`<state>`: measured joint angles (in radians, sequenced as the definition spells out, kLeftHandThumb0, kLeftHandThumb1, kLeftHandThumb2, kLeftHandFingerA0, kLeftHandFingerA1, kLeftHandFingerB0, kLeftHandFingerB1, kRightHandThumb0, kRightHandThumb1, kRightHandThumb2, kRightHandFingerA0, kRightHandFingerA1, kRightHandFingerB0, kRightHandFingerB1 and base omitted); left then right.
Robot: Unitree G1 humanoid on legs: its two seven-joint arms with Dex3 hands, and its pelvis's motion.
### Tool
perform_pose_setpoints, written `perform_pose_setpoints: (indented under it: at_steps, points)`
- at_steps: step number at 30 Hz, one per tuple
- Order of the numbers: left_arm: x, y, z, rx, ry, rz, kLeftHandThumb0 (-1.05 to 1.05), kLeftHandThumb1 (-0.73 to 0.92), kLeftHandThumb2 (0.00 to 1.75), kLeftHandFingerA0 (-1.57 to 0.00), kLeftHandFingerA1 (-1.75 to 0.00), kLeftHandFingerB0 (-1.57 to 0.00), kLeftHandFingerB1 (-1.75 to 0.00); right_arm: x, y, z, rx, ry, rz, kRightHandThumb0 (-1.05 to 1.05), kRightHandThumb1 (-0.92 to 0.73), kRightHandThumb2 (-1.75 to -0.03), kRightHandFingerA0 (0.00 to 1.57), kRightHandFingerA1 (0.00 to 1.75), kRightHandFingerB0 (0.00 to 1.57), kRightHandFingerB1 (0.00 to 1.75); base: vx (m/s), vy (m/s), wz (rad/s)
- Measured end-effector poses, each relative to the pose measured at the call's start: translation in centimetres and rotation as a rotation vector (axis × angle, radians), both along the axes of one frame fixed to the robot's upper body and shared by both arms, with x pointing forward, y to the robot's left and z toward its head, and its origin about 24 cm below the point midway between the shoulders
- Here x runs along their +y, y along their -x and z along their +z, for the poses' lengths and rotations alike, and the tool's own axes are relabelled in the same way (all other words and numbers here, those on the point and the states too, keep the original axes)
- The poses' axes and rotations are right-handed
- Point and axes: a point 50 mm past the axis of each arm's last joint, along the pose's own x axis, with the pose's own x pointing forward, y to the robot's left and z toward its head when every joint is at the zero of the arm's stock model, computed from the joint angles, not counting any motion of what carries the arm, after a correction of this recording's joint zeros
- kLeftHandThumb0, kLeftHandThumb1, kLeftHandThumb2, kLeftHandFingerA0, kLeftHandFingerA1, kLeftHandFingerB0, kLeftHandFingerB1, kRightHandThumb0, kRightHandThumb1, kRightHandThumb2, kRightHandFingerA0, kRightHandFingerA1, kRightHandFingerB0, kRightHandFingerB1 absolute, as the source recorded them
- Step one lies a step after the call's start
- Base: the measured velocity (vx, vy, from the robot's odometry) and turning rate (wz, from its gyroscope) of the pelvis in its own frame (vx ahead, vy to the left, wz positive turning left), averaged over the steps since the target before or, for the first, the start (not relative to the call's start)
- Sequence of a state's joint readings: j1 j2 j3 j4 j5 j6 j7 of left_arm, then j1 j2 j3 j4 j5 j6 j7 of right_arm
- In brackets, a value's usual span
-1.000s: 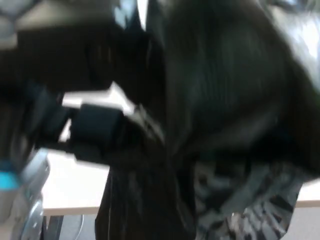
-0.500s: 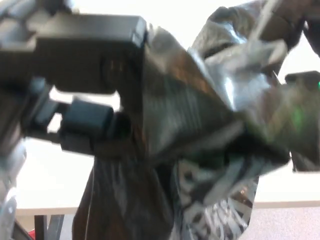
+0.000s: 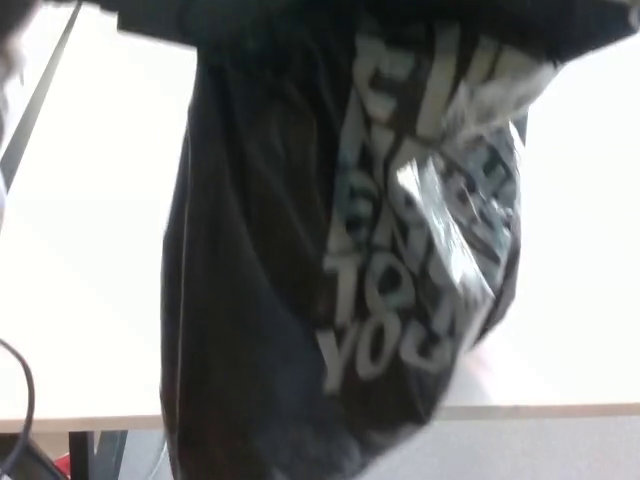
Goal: A plastic bag is kept infront of the robot in the middle of the desk and the robot uses both its hands to grab it from the top and lifts it up and then releases it.
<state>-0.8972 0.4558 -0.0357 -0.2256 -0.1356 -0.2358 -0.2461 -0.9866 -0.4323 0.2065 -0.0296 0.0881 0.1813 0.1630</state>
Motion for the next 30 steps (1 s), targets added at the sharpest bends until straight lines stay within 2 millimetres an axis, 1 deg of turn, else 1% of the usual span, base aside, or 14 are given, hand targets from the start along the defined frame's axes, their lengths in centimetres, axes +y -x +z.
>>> perform_pose_setpoints:
  at_steps: [1, 2, 3, 9, 10, 14, 15, 17, 18, 21, 22, 26, 27, 30]
  points:
    - [0.0, -0.3, 0.2, 0.003, -0.004, 0.01, 0.16, 0.59, 1.02, -0.89, -1.53, -0.88, -1.29, 0.0, -0.3, 0.1, 0.004, 0.007, -0.012, -0.22, -0.52, -0.63, 0.89, 1.45, 0.86, 0.78, 0.0, 0.0, 0.0]
    - [-0.1, -1.0, 0.6, 0.015, -0.014, 0.032, 0.0, 0.51, 0.98, -1.03, -1.48, -0.94, -1.31, -0.1, -1.0, 0.3, 0.015, 0.022, -0.044, -0.12, -0.51, -0.55, 0.94, 1.02, 0.86, 0.62, 0.0, 0.0, 0.0]
    - [-0.1, -1.5, 0.8, 0.023, -0.021, 0.047, 0.02, 0.5, 0.98, -1.01, -1.47, -0.91, -1.32, -0.2, -1.5, 0.3, 0.024, 0.031, -0.065, -0.14, -0.51, -0.55, 0.92, 0.86, 0.84, 0.6, 0.0, 0.0, 0.0]
    - [0.1, -5.0, 2.3, 0.088, -0.072, 0.181, -0.01, 0.54, 0.95, -1.03, -1.34, -1.01, -1.1, -1.3, -4.4, 0.6, 0.082, 0.107, -0.232, -0.19, -0.53, -0.55, 0.89, 0.96, 0.8, 0.55, 0.0, 0.0, 0.0]
    - [0.2, -5.4, 2.5, 0.096, -0.078, 0.202, -0.04, 0.63, 0.79, -1.02, -1.2, -1.02, -0.89, -1.5, -4.8, 0.7, 0.088, 0.117, -0.254, -0.17, -0.56, -0.57, 0.8, 1.22, 0.8, 0.59, 0.0, 0.0, 0.0]
    - [0.9, -7.3, 3.5, 0.135, -0.107, 0.309, -0.04, 0.63, 0.79, -1.02, -1.2, -1.02, -0.89, -2.5, -6.2, 1.2, 0.112, 0.157, -0.367, -0.17, -0.56, -0.57, 0.8, 1.22, 0.8, 0.59, 0.0, 0.0, 0.0]
    - [1.1, -7.6, 3.7, 0.141, -0.111, 0.327, 0.0, 0.6, 0.93, -1.05, -1.34, -1.02, -1.06, -2.7, -6.4, 1.2, 0.115, 0.163, -0.385, -0.09, -0.49, -0.54, 0.85, 0.79, 0.86, 0.66, 0.0, 0.0, 0.0]
    - [1.7, -8.5, 4.3, 0.159, -0.123, 0.397, 0.01, 0.6, 0.92, -1.03, -1.37, -1.01, -1.12, -3.4, -7.0, 1.6, 0.121, 0.186, -0.451, -0.14, -0.48, -0.54, 0.85, 0.84, 0.86, 0.62, 0.0, 0.0, 0.0]
    - [2.0, -8.7, 4.4, 0.167, -0.126, 0.418, -0.05, 0.62, 0.69, -0.95, -1.04, -0.95, -0.81, -3.5, -7.2, 1.7, 0.122, 0.196, -0.471, -0.2, -0.44, -0.53, 0.84, 1.15, 0.87, 0.71, 0.0, 0.0, 0.0]
    - [3.5, -9.8, 4.9, 0.194, -0.135, 0.529, -0.05, 0.62, 0.69, -0.95, -1.04, -0.95, -0.81, -4.6, -7.8, 2.2, 0.126, 0.233, -0.569, -0.2, -0.44, -0.53, 0.84, 1.15, 0.87, 0.71, 0.0, 0.0, 0.0]
    - [4.1, -10.1, 5.0, 0.203, -0.137, 0.569, -0.47, 0.34, 0.67, -0.55, -0.68, -0.35, -0.41, -5.1, -8.0, 2.3, 0.128, 0.244, -0.605, -0.51, -0.48, -0.55, 0.48, 0.39, 0.27, 0.3, 0.0, 0.0, 0.0]
    - [7.1, -10.9, 5.7, 0.225, -0.135, 0.755, -0.47, 0.34, 0.67, -0.55, -0.68, -0.35, -0.41, -7.5, -8.5, 2.7, 0.139, 0.287, -0.753, -0.51, -0.48, -0.55, 0.48, 0.39, 0.27, 0.3, 0.0, 0.0, 0.0]
    - [8.2, -10.9, 5.9, 0.227, -0.128, 0.816, -0.71, 0.74, 0.63, -0.45, -0.4, -0.32, -0.32, -8.4, -8.5, 2.7, 0.146, 0.3, -0.799, -0.71, -0.5, -0.83, 0.29, 0.45, 0.07, 0.38, 0.0, 0.0, 0.0]
    - [10.9, -10.6, 6.2, 0.22, -0.121, 0.951, -0.74, 0.8, 0.62, -0.41, -0.39, -0.31, -0.3, -10.2, -8.6, 2.3, 0.135, 0.362, -0.903, -0.72, -0.5, -0.83, 0.3, 0.45, 0.08, 0.39, 0.0, 0.0, 0.0]
